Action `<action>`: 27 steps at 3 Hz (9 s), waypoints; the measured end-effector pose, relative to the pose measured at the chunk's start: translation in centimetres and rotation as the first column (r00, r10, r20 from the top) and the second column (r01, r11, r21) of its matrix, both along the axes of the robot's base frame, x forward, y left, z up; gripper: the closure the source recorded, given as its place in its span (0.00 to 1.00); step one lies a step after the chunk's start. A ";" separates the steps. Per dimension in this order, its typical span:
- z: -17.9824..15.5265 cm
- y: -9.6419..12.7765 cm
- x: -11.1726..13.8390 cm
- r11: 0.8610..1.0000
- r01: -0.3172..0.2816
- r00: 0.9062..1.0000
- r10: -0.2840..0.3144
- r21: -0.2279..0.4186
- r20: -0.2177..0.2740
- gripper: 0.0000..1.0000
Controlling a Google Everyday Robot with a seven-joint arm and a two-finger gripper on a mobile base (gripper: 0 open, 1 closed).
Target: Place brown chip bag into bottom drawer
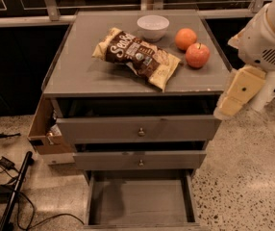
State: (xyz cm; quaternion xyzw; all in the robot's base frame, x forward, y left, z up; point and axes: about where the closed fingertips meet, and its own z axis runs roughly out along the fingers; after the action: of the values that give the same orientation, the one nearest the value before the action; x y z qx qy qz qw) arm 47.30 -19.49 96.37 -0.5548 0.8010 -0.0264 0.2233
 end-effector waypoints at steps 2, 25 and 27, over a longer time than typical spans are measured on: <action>-0.5 1.5 3.1 0.990 0.051 0.997 -0.059 0.133 0.055 0.00; -9.7 8.4 -2.7 0.921 -0.002 1.000 0.002 0.389 0.001 1.00; -17.8 8.0 -2.9 0.931 -0.009 1.000 0.017 0.364 -0.018 1.00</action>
Offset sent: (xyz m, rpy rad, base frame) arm 0.0238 0.0113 -0.0070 0.1078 -0.0380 -0.0490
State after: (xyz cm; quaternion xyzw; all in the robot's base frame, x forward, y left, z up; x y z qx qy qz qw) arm 44.39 -11.48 78.59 -0.5094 0.7908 0.1296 0.3137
